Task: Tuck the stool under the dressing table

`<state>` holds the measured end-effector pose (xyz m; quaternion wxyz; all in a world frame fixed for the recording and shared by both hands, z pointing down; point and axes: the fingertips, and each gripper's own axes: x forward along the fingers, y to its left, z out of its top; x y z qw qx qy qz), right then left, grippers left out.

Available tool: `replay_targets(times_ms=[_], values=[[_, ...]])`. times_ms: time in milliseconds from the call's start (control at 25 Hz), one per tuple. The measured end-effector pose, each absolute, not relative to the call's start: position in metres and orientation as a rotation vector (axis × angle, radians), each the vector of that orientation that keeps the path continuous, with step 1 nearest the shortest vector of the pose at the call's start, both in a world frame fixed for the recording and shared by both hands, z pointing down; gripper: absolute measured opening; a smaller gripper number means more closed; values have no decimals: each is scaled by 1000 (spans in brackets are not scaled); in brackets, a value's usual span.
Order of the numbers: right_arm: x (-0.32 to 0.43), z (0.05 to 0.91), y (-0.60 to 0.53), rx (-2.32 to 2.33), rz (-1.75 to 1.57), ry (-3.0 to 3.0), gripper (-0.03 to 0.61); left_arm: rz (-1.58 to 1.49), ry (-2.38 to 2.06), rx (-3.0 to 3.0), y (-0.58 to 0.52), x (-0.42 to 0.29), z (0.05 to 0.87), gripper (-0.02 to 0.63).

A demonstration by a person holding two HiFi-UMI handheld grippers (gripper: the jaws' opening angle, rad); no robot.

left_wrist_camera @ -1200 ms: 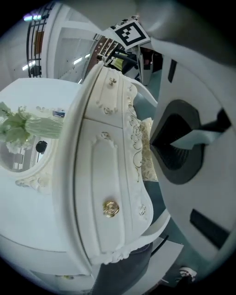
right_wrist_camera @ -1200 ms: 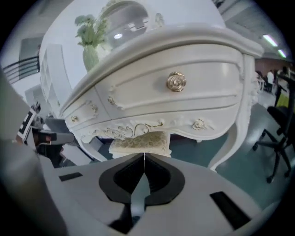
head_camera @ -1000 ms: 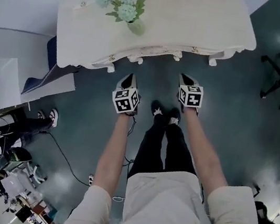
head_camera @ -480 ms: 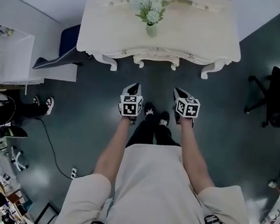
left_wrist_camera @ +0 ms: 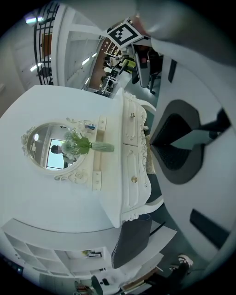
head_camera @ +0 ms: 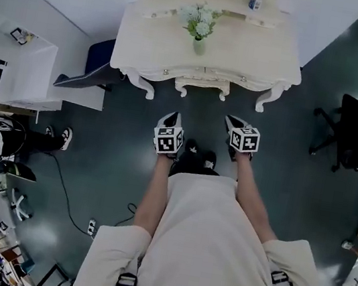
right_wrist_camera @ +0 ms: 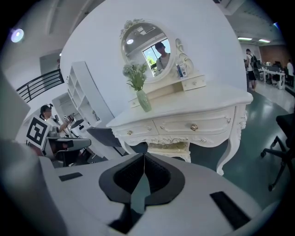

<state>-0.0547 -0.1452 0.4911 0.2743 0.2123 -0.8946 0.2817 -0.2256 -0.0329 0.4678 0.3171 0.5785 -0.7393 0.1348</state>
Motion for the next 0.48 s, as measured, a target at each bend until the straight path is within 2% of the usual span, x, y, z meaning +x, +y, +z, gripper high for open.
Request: replay_targets(times_ms=[480], values=[[-38, 485, -132, 612, 709, -2405, 44, 283, -1984, 1537, -12, -231, 455, 15]])
